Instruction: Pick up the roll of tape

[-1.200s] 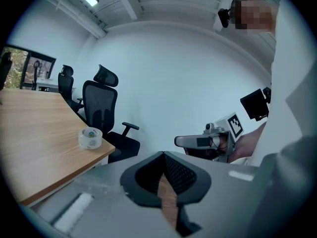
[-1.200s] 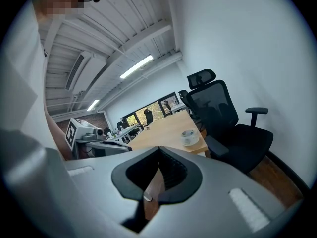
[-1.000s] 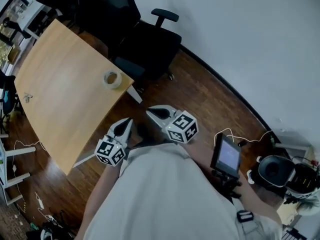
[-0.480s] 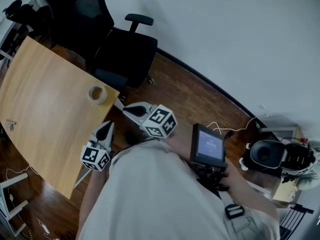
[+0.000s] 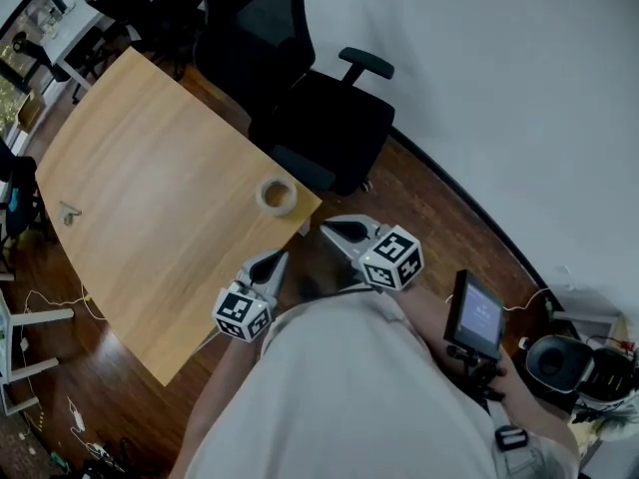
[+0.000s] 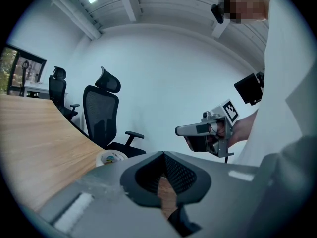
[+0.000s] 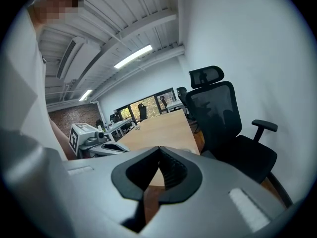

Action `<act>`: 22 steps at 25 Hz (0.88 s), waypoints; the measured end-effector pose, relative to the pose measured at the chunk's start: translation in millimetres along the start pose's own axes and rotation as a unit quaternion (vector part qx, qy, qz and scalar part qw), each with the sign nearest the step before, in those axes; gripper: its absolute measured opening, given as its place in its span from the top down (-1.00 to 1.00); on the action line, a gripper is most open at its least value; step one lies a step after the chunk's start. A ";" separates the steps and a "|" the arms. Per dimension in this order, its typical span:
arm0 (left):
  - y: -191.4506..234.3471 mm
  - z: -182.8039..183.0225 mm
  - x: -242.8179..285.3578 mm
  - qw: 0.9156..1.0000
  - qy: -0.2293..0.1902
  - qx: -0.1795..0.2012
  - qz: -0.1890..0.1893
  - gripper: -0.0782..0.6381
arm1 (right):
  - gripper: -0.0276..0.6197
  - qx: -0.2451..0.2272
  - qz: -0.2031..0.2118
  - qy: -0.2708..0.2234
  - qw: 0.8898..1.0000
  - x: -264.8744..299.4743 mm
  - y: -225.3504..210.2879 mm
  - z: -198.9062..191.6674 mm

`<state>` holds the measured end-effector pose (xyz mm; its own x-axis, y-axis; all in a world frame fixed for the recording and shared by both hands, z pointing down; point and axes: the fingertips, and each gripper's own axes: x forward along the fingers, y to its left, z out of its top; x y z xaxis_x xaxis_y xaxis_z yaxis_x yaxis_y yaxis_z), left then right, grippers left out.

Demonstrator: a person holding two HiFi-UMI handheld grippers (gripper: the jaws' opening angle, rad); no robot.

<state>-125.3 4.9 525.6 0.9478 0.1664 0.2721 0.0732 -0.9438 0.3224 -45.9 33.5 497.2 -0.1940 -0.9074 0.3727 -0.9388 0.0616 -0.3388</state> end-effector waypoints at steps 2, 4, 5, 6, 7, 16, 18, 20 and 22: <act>9.5 3.1 -0.9 1.000 -0.003 -0.004 0.010 0.76 | 0.89 -0.004 0.007 0.005 1.000 9.1 -2.5 3.6; 16.9 5.0 3.5 1.000 -0.003 -0.006 0.015 0.76 | 0.89 -0.009 0.013 0.009 1.000 16.4 -9.0 5.8; 19.6 5.0 6.0 1.000 -0.001 -0.007 0.017 0.76 | 0.89 -0.010 0.015 0.012 1.000 19.8 -12.7 6.0; 22.4 4.6 8.2 1.000 0.001 -0.009 0.019 0.76 | 0.89 -0.012 0.019 0.016 1.000 23.6 -16.4 5.8; 26.1 4.4 10.2 1.000 0.003 -0.011 0.023 0.76 | 0.89 -0.013 0.023 0.020 0.999 28.2 -19.9 5.8; 62.2 -1.5 45.8 0.996 0.074 0.007 0.058 0.76 | 0.89 -0.020 0.074 0.053 0.996 67.5 -59.3 12.7; 70.5 -1.6 52.4 0.994 0.090 0.010 0.068 0.76 | 0.89 -0.019 0.086 0.056 0.994 74.8 -68.0 14.2; 78.5 -1.8 59.9 0.992 0.105 0.011 0.076 0.76 | 0.89 -0.015 0.094 0.060 0.994 81.4 -80.0 12.4; 84.3 -4.1 67.5 0.989 0.126 0.014 0.081 0.76 | 0.89 -0.010 0.100 0.065 0.993 85.8 -91.3 10.1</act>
<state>-56.5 -62.3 574.9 0.8402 0.0754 0.5370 -0.0615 -0.9707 0.2325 26.1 -54.2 551.3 -0.4105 -0.8155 0.4080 -0.8833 0.2444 -0.4001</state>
